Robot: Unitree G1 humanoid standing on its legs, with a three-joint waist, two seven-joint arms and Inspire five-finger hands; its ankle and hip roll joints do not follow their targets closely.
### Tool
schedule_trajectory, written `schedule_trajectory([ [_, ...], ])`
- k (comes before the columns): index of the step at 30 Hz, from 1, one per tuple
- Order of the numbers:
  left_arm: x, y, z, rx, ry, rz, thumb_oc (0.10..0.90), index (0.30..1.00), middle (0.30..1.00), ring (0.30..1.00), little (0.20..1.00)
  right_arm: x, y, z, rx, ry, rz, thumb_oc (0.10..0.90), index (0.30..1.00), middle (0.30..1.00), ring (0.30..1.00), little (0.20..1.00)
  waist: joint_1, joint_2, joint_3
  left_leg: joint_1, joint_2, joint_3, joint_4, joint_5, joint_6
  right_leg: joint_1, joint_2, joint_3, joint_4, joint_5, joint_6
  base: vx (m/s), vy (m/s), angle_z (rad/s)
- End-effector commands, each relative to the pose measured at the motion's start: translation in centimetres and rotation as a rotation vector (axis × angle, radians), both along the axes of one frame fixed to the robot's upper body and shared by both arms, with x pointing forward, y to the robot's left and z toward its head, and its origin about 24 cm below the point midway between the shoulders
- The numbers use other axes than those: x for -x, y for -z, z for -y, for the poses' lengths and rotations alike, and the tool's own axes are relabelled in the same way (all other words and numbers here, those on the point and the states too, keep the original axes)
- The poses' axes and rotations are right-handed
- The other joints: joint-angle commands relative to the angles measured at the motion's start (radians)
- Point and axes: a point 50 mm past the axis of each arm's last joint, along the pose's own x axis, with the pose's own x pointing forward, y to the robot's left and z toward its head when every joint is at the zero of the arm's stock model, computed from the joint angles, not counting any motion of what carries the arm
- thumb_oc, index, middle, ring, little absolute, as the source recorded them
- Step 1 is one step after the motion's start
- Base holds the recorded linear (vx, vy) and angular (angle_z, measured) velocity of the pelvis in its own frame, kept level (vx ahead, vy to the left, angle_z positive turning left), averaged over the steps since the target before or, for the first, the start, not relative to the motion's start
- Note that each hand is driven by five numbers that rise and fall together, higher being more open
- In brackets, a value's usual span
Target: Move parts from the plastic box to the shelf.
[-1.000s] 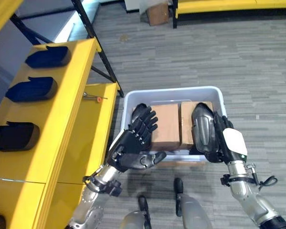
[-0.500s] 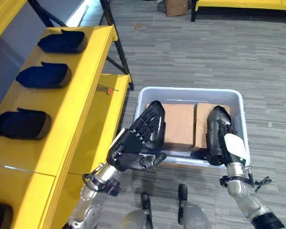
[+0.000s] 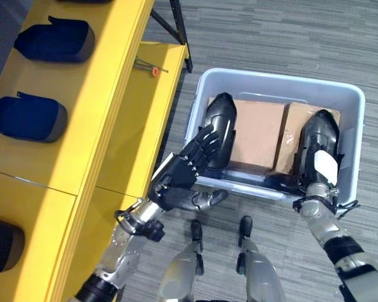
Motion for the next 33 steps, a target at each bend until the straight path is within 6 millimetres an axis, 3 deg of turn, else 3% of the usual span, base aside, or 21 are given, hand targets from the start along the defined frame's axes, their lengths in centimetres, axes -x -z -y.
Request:
schedule_trajectory([
  [1,0.3,-3.5,0.5,0.073,0.055,0.165,0.9,1.0,1.0,1.0,1.0,-1.6,-4.1,0.8,0.003,0.027,0.165,0.9,1.0,1.0,1.0,1.0,0.016,-0.004,-0.029,-0.092,-0.044,0.014,0.019,-0.019,0.018,0.0,0.008,0.012,0.259,-0.277,-0.013,0.0,0.0,0.0],
  [9,-0.1,-3.9,1.1,0.042,0.07,0.166,0.9,1.0,1.0,1.0,1.0,-3.1,-5.0,2.0,-0.214,0.079,0.139,0.9,1.0,1.0,1.0,1.0,0.054,0.021,-0.012,-0.188,-0.056,-0.005,0.068,-0.025,0.025,-0.124,-0.002,-0.004,0.363,-0.303,-0.024,0.0,-0.035,0.04],
  [13,-0.1,-3.8,1.3,0.023,0.082,0.155,0.9,1.0,1.0,1.0,1.0,-3.6,-6.3,2.7,-0.147,0.082,0.135,0.9,1.0,1.0,1.0,1.0,0.068,0.033,-0.012,-0.225,-0.061,-0.01,0.084,-0.025,0.028,-0.181,-0.005,-0.01,0.416,-0.316,-0.027,0.02,-0.032,0.15],
  [16,0.1,-3.5,1.5,0.024,0.088,0.132,0.9,1.0,1.0,1.0,1.0,-3.9,-8.2,3.4,0.031,0.061,0.141,0.9,1.0,1.0,1.0,1.0,0.076,0.045,-0.012,-0.25,-0.069,-0.012,0.093,-0.026,0.032,-0.224,-0.015,-0.013,0.454,-0.327,-0.025,0.0,0.0,0.0],
  [21,0.4,-3.3,1.6,0.013,0.116,0.128,0.9,1.0,1.0,1.0,1.0,-4.5,-11.0,3.3,0.153,0.025,0.195,0.9,1.0,1.0,1.0,1.0,0.084,0.057,-0.012,-0.268,-0.075,-0.017,0.104,-0.025,0.035,-0.256,-0.018,-0.012,0.475,-0.329,-0.026,-0.01,-0.011,0.04],
  [22,0.6,-3.3,1.5,0.011,0.111,0.127,0.9,1.0,1.0,1.0,1.0,-4.9,-12.5,2.9,0.191,-0.013,0.241,0.9,1.0,1.0,1.0,1.0,0.086,0.058,-0.012,-0.271,-0.076,-0.019,0.105,-0.025,0.035,-0.265,-0.017,-0.011,0.481,-0.33,-0.026,-0.02,-0.021,0.04],
  [24,0.7,-3.2,1.4,0.016,0.101,0.125,0.9,1.0,1.0,1.0,1.0,-5.1,-13.6,2.8,0.198,-0.021,0.281,0.9,1.0,1.0,1.0,1.0,0.086,0.062,-0.012,-0.273,-0.078,-0.021,0.104,-0.024,0.035,-0.271,-0.017,-0.01,0.485,-0.331,-0.027,0.0,0.0,0.0],
  [28,0.7,-3.1,1.3,0.018,0.1,0.122,0.9,1.0,1.0,1.0,1.0,-5.1,-14.1,2.6,0.211,-0.023,0.305,0.9,1.0,1.0,1.0,1.0,0.086,0.063,-0.012,-0.271,-0.078,-0.021,0.104,-0.024,0.034,-0.27,-0.017,-0.009,0.486,-0.331,-0.026,0.0,0.0,0.0],
  [30,1.1,-2.9,1.2,0.015,0.116,0.122,0.9,1.0,1.0,1.0,1.0,-5.2,-16.3,2.6,0.313,-0.035,0.352,0.9,1.0,1.0,1.0,1.0,0.085,0.07,-0.012,-0.26,-0.077,-0.018,0.094,-0.022,0.033,-0.275,-0.018,-0.004,0.493,-0.333,-0.024,-0.03,0.022,0.02],
  [33,1.2,-2.8,1.2,0.023,0.126,0.115,0.9,1.0,1.0,1.0,1.0,-5.1,-17.5,2.6,0.38,-0.041,0.386,0.9,1.0,1.0,1.0,1.0,0.084,0.075,-0.012,-0.251,-0.078,-0.018,0.087,-0.021,0.032,-0.271,-0.018,-0.003,0.491,-0.333,-0.022,-0.02,0.016,-0.05],
])
